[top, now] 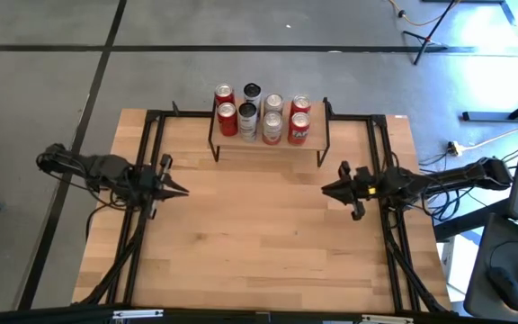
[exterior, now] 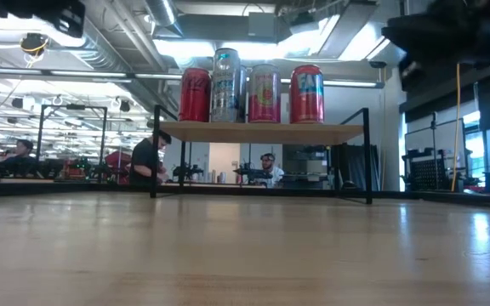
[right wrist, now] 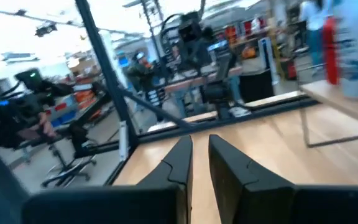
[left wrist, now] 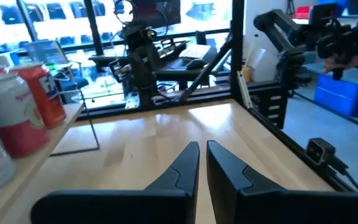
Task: Place canned beverage on shelf
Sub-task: Return to Home Position
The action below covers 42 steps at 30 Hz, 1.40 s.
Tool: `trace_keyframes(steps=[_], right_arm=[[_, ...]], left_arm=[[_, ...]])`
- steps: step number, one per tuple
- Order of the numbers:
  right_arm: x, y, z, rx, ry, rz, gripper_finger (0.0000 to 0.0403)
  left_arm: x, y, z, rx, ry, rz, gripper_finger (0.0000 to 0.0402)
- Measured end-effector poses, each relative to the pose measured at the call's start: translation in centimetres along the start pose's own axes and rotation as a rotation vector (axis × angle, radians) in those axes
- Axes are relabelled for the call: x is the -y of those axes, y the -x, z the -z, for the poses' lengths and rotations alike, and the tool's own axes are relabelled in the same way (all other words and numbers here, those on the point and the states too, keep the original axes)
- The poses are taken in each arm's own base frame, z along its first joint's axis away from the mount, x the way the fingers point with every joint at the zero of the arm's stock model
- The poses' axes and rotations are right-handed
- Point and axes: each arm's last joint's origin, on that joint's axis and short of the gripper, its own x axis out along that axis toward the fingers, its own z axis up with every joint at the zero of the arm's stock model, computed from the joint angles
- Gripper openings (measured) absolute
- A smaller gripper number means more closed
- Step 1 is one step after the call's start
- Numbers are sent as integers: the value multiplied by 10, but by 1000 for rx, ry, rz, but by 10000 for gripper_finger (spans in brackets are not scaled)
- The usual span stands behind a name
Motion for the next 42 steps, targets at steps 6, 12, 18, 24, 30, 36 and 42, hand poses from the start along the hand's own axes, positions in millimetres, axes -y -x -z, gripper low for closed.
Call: trace_keyframes(steps=[6,12,18,24,30,36,42], right_arm=[[7,26,19,73,10,37,42],[7,35,19,56,41,57,42],[6,41,18,66,66,32,42],[5,43,17,66,92,3,42],[6,43,18,61,104,43,42],[7,43,27,-38,91,13,42],[9,48,33,-100,71,14,42]], left_arm=[[0,-2,13,46,0,-24,18],[0,1,34,63,49,-47,18],[1,7,50,155,68,-21,18],[5,-2,68,186,71,39,18],[3,-8,82,216,69,16,18],[1,-9,87,167,63,-11,18],[1,-9,86,170,63,-15,18]])
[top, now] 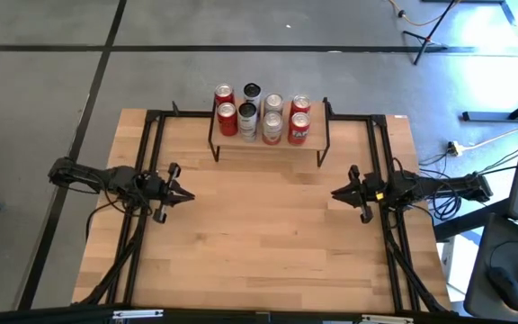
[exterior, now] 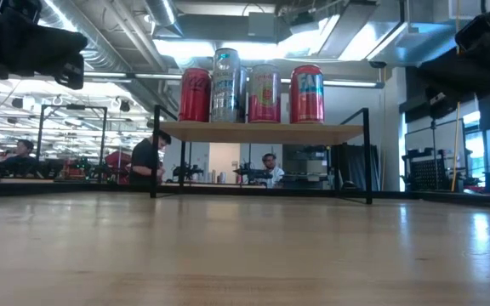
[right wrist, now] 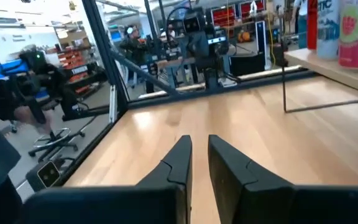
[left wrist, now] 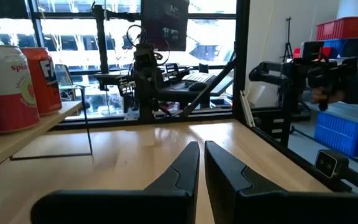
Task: Place canned beverage on shelf
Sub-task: Return to Home Position
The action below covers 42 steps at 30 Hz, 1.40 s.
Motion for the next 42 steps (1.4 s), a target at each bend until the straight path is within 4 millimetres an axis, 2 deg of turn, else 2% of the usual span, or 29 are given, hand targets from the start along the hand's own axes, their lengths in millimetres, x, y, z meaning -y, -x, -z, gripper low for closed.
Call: trace_keyframes(steps=[9,42], right_arm=[[1,4,-1,27,-46,50,42],[2,4,0,17,-48,51,42]], left_arm=[[0,0,0,0,0,0,18],[0,0,0,0,-1,-1,18]])
